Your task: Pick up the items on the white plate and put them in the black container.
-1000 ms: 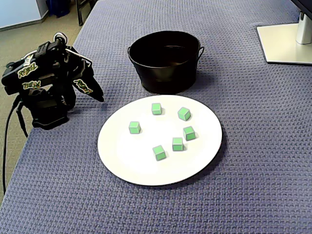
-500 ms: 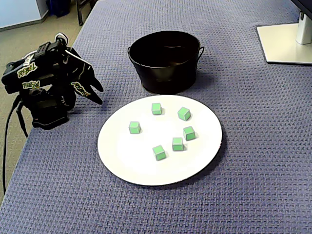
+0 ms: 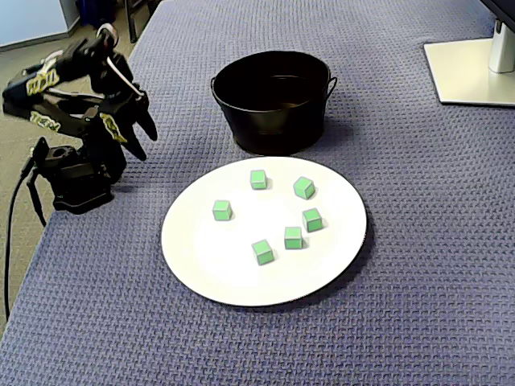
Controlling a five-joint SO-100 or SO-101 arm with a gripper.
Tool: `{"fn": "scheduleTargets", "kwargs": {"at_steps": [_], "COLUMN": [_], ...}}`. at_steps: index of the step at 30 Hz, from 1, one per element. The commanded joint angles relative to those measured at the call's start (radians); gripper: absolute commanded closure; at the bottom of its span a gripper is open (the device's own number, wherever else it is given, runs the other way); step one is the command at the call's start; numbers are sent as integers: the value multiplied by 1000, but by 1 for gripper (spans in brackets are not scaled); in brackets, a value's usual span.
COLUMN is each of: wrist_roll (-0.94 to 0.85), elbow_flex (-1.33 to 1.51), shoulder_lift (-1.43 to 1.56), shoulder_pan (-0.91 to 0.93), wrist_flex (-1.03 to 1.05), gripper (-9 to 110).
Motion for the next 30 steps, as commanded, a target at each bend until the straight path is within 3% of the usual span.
{"fn": "scheduleTargets", "kwargs": {"at_steps": [1,4,12,22,30], "wrist_roll": [-239,-419,-607,-499,-456], "elbow_flex": [-291,-425,-540,-887,-907], "shoulder_lift": [-276,-451,-815,-1221,-1339], "shoulder_pan": [135,202,333,433,420], "wrist_flex": [14,-83,-348,-301,-379], "gripper": [87,87,82,80,79]}}
